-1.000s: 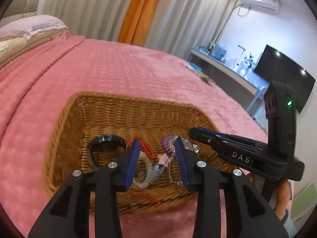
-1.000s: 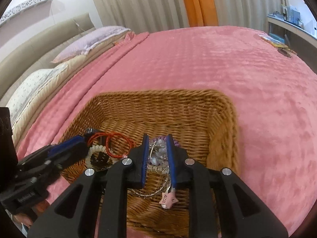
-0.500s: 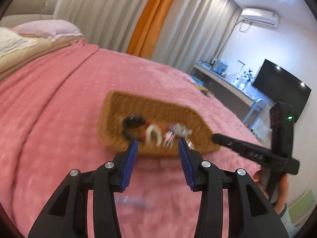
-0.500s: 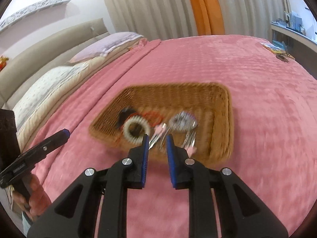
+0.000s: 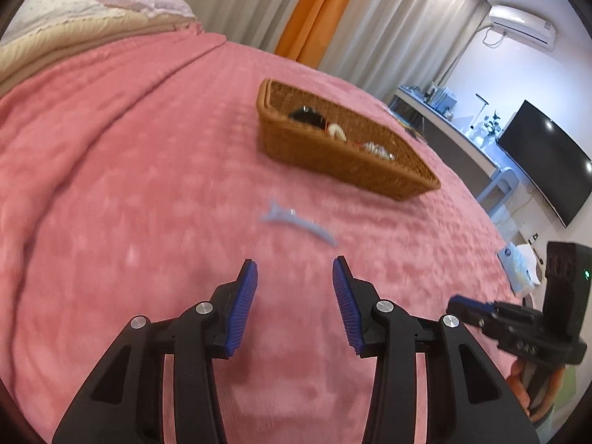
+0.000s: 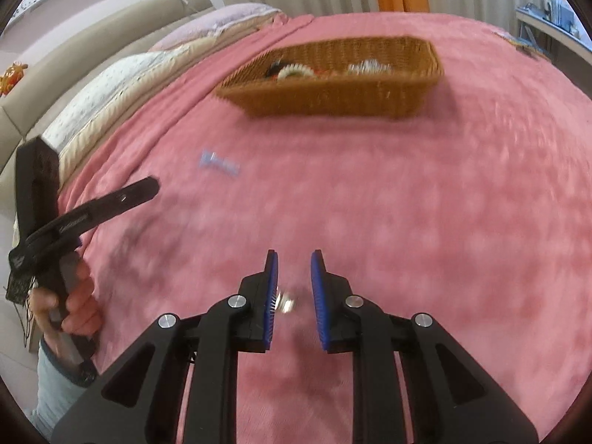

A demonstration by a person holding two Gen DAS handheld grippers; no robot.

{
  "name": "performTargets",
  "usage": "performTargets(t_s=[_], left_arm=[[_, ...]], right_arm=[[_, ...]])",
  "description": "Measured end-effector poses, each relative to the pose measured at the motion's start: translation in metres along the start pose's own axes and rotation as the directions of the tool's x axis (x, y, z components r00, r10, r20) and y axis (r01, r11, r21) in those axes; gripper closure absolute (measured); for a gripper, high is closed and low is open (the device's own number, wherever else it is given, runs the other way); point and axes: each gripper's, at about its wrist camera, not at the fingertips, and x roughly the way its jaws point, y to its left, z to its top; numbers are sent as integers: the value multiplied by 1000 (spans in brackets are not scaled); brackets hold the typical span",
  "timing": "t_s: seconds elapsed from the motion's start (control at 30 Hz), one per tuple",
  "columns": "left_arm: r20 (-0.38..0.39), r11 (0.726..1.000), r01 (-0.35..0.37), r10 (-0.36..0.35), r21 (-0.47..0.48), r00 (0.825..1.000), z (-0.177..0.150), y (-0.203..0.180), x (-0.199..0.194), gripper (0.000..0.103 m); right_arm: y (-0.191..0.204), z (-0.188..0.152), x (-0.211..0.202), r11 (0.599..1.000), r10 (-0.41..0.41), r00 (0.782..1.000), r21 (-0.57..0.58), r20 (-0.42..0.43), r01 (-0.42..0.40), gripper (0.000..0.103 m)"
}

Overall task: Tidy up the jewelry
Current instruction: 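Grasp the clear hair clip with the left tool while the right grasps the ring charm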

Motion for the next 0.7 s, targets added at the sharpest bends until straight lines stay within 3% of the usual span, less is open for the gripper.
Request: performTargets(t_s=[0.17,0.6,0.63,0.67,0.7], left_arm=[[3,1000,-6,6,10,1000,-8,-1,0,62],[-26,999,-10,11,38,1000,-12,-9,5,62],[-28,999,-11,13,40,1000,-12,-9,6,62],[-30,999,-13,14,42,999,-11,-10,6,62],[-35,999,-14,15,43,999,-10,-11,7,62]], right_arm=[[3,-19,-4,1000,7,1000,21,-7,-7,87],[6,-16,11,1000,-6,1000,23,-14,7,81],[8,-17,11,1000,-11,1000,15,-14,11,82],[10,-17,11,1000,-23,1000,0,-11,23,92],[12,-18,10,999,-33,999,-11,-2,33,95]])
